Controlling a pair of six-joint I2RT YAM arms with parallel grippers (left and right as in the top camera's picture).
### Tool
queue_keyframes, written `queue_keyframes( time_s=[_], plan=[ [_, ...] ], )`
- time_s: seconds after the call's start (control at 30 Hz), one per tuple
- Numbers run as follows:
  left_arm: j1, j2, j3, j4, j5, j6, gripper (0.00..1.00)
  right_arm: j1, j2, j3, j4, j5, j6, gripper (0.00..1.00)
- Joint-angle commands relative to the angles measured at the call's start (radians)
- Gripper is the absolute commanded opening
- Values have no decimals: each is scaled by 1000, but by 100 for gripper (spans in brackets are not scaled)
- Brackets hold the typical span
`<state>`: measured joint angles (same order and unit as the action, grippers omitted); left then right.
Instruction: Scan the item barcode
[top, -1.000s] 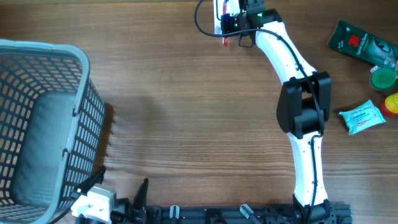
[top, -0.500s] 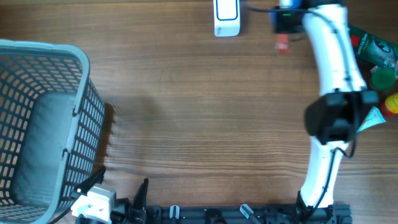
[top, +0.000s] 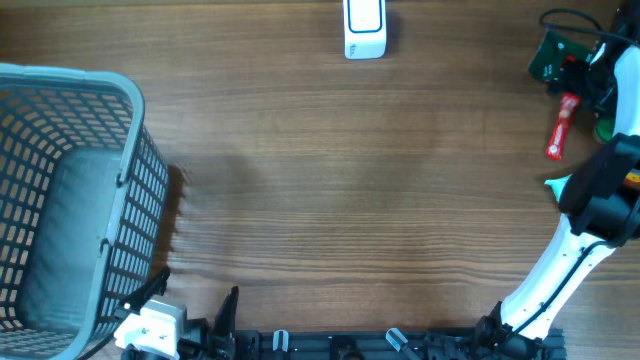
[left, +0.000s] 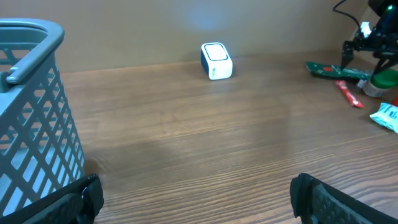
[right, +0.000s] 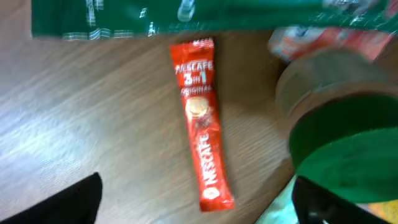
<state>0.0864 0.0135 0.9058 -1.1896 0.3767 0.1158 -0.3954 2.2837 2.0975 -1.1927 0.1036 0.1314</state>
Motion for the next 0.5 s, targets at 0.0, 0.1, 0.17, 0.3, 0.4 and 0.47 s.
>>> queue_keyframes(
  time_s=[0.0, 0.1, 0.17, 0.3, 0.4, 0.47],
  plan=[
    [-4, -7, -3, 2, 16, 11, 100, 16, -120, 0, -24, -134, 32, 100],
    [-4, -7, -3, 2, 16, 11, 100, 27, -285, 0, -51, -249, 26, 100],
    [-4, -7, -3, 2, 16, 11, 100, 39, -407, 0, -78, -310, 29, 100],
    [-4, -7, -3, 2, 16, 11, 100, 56, -638, 0, -162, -353, 162, 100],
    [-4, -7, -3, 2, 16, 11, 100, 56, -760, 0, -249, -353, 241, 100],
    [-4, -7, -3, 2, 16, 11, 100, 56, -815, 0, -333, -353, 255, 100]
  ],
)
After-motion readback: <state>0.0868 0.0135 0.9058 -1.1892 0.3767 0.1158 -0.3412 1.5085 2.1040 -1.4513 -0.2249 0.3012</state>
